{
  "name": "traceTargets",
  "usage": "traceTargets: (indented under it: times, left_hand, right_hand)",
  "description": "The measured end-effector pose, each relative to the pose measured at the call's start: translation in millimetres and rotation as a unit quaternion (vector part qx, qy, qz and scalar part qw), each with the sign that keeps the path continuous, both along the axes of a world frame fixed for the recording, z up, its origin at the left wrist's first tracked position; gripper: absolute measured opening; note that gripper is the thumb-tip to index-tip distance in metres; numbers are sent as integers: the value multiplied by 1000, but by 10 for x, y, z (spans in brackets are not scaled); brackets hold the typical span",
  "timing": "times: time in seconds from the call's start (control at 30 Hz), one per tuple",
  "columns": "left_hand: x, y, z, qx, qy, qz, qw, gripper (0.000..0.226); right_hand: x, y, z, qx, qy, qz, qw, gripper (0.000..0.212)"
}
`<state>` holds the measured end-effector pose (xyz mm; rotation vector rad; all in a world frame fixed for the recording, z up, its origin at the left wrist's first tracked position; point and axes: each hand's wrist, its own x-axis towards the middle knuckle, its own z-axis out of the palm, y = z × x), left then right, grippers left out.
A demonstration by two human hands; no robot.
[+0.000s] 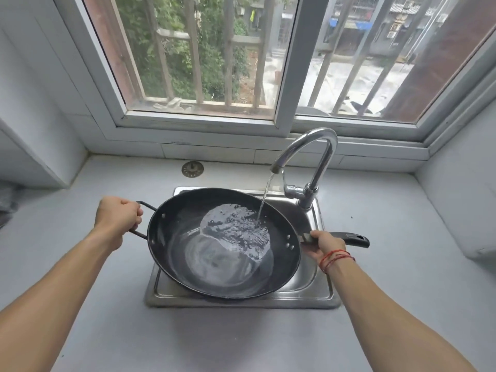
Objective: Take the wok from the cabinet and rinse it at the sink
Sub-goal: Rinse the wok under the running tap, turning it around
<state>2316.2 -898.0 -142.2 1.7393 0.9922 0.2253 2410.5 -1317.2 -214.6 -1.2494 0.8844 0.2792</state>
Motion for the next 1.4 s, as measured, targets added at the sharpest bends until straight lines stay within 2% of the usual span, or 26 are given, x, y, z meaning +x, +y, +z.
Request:
traceTargets:
  times: [0.4, 0.6, 0.77, 1.13, 1.4]
  left_hand:
    - [-82, -205, -29, -36, 72, -48, 996, 23]
    - [-129, -287, -93, -82, 95, -64, 990, 20]
    - [-131, -366, -238, -92, 119, -78, 986, 20]
    - [-15, -633, -461, -133, 136, -99, 977, 19]
    - [96, -835, -606, -139, 124, -101, 977, 25]
  right_hand:
    - [-87, -219, 340, -55, -2, 6, 998, 14]
    - [-24, -324, 501, -91, -2, 14, 996, 38]
    - [35, -413, 651, -134, -9, 11, 991, 46]
    - [189, -622, 1086, -237, -71, 31, 969, 51]
    - [244, -709, 1384, -275, -121, 42, 953, 52]
